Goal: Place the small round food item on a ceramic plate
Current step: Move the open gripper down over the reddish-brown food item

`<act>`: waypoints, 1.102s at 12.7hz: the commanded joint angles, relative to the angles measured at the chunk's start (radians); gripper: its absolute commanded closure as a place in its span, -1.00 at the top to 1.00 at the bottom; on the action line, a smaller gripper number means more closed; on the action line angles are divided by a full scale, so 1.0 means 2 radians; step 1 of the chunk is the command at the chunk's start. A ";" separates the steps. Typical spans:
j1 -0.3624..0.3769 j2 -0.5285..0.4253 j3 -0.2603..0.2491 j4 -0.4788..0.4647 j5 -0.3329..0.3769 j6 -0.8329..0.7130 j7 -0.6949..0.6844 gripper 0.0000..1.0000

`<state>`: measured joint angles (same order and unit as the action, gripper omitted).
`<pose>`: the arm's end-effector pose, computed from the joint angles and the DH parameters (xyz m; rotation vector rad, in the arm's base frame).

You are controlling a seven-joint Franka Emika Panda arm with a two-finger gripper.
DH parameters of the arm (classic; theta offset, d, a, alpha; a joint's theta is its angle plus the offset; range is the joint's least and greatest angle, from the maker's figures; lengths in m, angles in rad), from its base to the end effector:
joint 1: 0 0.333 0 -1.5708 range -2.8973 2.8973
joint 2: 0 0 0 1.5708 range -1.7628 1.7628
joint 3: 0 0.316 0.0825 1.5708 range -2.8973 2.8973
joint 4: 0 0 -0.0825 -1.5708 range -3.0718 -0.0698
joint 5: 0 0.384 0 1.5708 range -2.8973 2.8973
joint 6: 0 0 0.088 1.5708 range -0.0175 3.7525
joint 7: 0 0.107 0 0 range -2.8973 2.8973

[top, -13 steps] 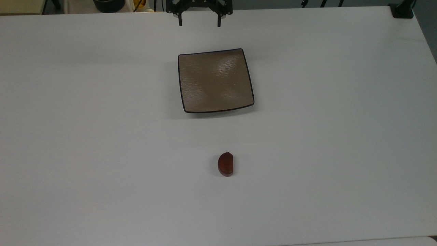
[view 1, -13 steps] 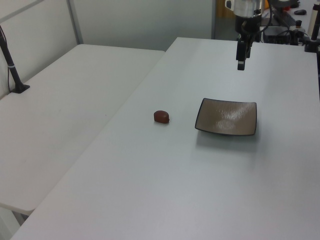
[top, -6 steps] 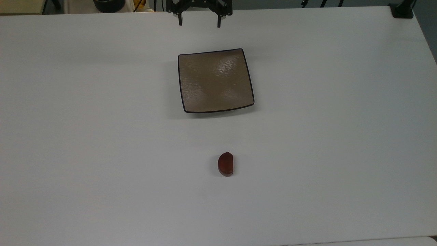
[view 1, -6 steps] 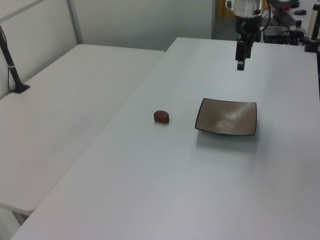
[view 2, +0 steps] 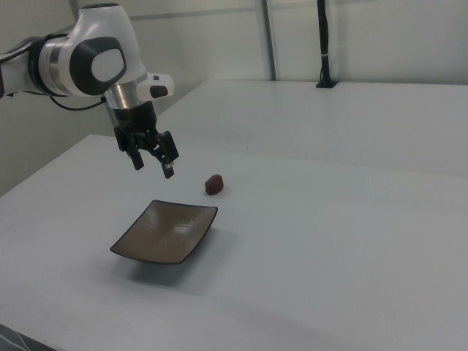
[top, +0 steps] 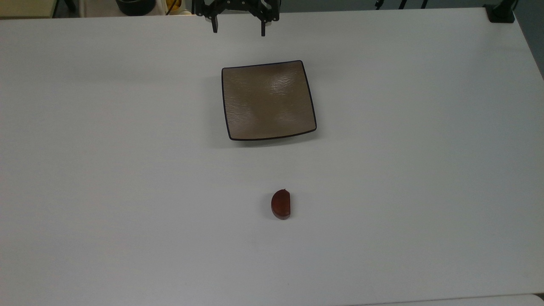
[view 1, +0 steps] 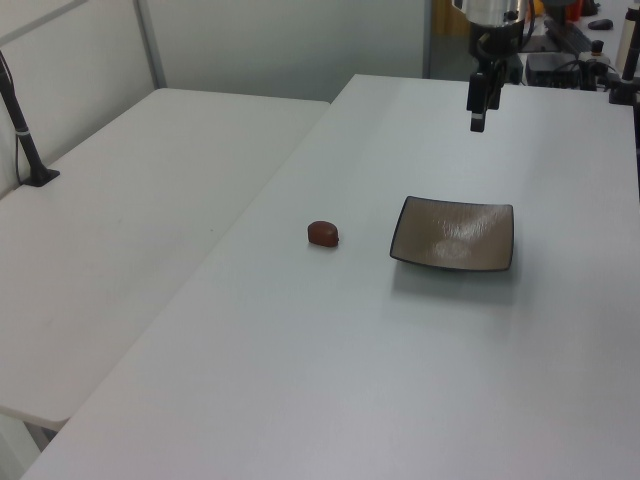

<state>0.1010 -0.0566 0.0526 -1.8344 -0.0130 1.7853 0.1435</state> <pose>0.5397 0.0830 0.5486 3.1271 0.0199 0.0151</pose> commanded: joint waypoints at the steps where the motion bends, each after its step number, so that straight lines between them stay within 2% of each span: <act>1: 0.012 0.046 -0.009 0.040 0.012 0.023 0.014 1.00; 4: 0.019 0.099 -0.005 0.059 0.022 0.152 0.115 1.00; 5: 0.020 0.129 -0.002 0.078 0.021 0.168 0.119 1.00; 7: 0.022 0.208 0.000 0.151 0.019 0.187 0.137 1.00; 9: 0.036 0.259 0.001 0.177 0.007 0.245 0.167 1.00; 11: 0.039 0.322 0.001 0.240 -0.003 0.249 0.169 1.00; 14: 0.048 0.401 0.001 0.290 -0.033 0.288 0.171 1.00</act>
<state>0.1776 0.6391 0.0572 -1.3427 -0.0354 2.3040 0.4598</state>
